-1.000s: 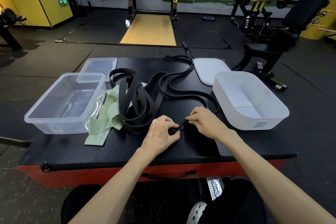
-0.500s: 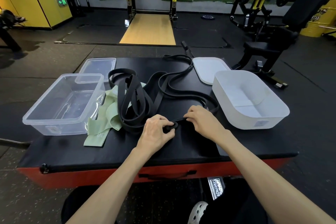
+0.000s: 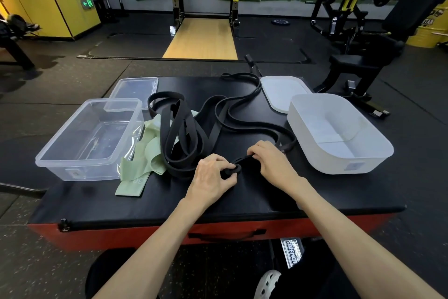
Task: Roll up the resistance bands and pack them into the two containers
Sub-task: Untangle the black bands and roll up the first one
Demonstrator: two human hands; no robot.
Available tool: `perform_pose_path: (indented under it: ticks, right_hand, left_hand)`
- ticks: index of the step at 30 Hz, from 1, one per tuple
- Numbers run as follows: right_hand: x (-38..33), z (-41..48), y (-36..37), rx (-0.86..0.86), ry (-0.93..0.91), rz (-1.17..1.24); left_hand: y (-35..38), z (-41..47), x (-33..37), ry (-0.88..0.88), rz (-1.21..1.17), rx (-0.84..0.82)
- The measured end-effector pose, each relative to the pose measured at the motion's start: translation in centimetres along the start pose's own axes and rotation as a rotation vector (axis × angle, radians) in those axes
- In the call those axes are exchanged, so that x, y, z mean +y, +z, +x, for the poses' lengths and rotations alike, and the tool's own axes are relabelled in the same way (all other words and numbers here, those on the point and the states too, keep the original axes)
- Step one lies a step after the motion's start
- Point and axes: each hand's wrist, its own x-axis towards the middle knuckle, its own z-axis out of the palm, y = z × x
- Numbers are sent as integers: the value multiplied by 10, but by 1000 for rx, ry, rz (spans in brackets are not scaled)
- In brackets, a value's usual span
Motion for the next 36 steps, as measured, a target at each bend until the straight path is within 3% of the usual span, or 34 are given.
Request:
perform_pose_path:
  ticks: [6, 12, 20, 36]
  right_hand:
    - [7, 1, -6, -87, -33, 28]
    - [6, 1, -2, -88, 11, -96]
    - [5, -10, -7, -42, -77, 15]
    - [-22, -25, 8, 114, -16, 84]
  left_hand:
    - [1, 1, -1, -8, 8, -8]
    - [0, 0, 0, -11, 2, -14]
    - [3, -1, 3, -51, 13, 10]
    - [12, -5, 14, -126, 16, 107]
